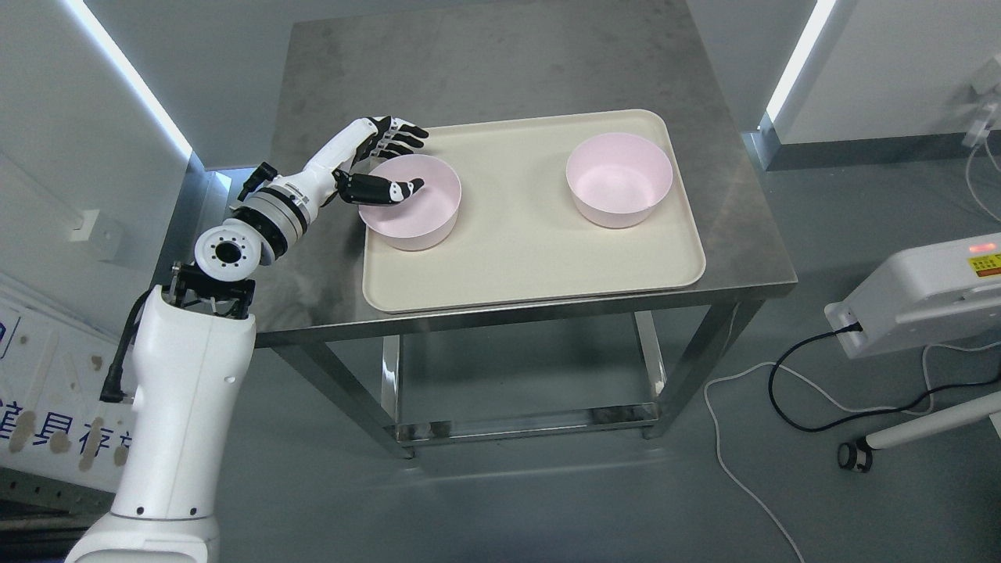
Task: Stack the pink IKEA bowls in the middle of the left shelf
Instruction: 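Reach the left hand to the rim of the nearer pink bowl and grasp it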
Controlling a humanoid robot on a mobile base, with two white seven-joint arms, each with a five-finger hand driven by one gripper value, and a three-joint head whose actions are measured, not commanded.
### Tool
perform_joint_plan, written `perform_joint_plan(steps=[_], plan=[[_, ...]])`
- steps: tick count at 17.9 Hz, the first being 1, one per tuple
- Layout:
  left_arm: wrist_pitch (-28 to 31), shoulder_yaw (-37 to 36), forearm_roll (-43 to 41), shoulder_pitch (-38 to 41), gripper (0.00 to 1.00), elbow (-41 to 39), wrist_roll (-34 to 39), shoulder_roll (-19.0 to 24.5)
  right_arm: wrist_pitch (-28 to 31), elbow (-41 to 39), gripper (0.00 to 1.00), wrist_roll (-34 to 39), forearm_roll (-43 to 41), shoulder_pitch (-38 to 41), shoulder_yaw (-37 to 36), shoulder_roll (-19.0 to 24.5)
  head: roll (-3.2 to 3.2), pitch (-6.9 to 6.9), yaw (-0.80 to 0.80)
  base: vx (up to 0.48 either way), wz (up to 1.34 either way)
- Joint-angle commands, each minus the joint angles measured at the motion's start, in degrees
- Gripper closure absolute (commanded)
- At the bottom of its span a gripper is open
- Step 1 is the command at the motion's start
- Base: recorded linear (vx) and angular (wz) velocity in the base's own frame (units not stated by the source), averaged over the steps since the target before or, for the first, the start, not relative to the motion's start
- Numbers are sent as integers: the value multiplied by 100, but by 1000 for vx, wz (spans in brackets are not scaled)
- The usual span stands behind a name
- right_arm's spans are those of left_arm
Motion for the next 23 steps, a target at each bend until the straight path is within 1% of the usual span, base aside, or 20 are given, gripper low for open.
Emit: perform_joint_plan(steps=[1, 2, 3, 6, 9, 10, 15, 17, 19, 22, 23], plan=[[-77, -399, -444, -95, 59, 406, -89, -45, -4, 0, 0, -32, 0, 0, 0, -100, 0, 0, 0, 0, 0], [-173, -399, -584, -95, 60, 415, -150, -45, -4, 0, 0, -23, 0, 0, 0, -100, 0, 0, 0, 0, 0], [-339, -356, -751, -95, 65, 415, -212, -54, -4, 0, 0, -23, 0, 0, 0, -100, 0, 0, 0, 0, 0], [-893, -224, -884, -104, 87, 494, -282, -54, -4, 0, 0, -23, 0, 0, 0, -100, 0, 0, 0, -2, 21], [-1481, -66, -884, -95, 100, 608, -309, -71, -4, 0, 0, -32, 0, 0, 0, -100, 0, 0, 0, -3, 32], [-1570, 5, -884, -104, 100, 652, -318, -123, -4, 0, 0, -23, 0, 0, 0, -100, 0, 0, 0, 0, 0], [-1589, 417, -823, -288, 100, 653, -335, -370, -4, 0, 0, -32, 0, 0, 0, -100, 0, 0, 0, 0, 0], [-1571, 646, -814, -507, 100, 644, -388, -632, -4, 0, 0, -23, 0, 0, 0, -100, 0, 0, 0, 0, 0], [-1536, 831, -814, -736, 100, 644, -519, -783, -4, 0, 0, -32, 0, 0, 0, -100, 0, 0, 0, 0, 0], [-1510, 875, -796, -947, 100, 600, -608, -1028, -4, 0, 0, -23, 0, 0, 0, -100, 0, 0, 0, -1, -18], [-1510, 849, -796, -1044, 100, 574, -625, -1177, -4, 0, 0, -23, 0, 0, 0, -100, 0, 0, 0, 0, 0]])
